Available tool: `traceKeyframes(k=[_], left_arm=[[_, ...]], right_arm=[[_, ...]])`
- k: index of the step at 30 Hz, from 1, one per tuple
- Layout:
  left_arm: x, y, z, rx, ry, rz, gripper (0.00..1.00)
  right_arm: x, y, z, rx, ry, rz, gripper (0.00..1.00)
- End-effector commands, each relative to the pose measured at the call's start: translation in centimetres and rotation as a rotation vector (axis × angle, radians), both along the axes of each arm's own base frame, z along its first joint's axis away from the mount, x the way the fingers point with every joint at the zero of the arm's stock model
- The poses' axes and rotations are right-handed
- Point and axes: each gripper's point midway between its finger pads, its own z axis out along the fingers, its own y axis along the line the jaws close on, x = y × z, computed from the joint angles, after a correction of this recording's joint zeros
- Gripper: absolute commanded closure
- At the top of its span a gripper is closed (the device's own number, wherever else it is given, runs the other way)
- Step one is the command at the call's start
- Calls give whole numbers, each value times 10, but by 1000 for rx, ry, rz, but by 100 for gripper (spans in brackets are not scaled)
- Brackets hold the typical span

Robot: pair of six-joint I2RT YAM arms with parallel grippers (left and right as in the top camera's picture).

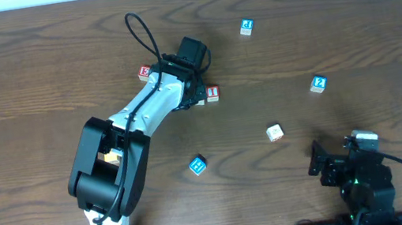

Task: Spell out Ai2
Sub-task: 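Retract the left arm back toward the left side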

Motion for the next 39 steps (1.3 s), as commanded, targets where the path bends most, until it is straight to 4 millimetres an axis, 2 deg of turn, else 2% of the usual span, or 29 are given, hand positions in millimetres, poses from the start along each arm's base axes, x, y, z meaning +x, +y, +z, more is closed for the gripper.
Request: traceKeyframes(k=[1,18,23,26,31,34,35,37,39], left_arm=[[-4,1,-3,-11,19,6,94],[-3,2,-3,-12,16,16,94],[13,25,6,37,-29,60,94],[35,52,35,63,-95,122,94],[77,112,114,171,-284,177,94],[88,141,164,211,-387,186,94],[89,147,177,215,-411,184,90],[90,159,203,221,-459,182,66],[86,170,228,241,-507,166,32]], right_arm=[[0,-1,-1,-10,2,4,1],[0,-1,-1,-10,2,4,1],[0,-1,-1,-10,2,4,1],[0,-1,-1,-10,2,4,1],[0,-1,-1,-9,2,4,1],[0,-1,-1,-10,2,4,1],[0,-1,-1,-10,2,4,1],[0,-1,-1,-10,2,4,1],[0,-1,-1,-10,2,4,1]])
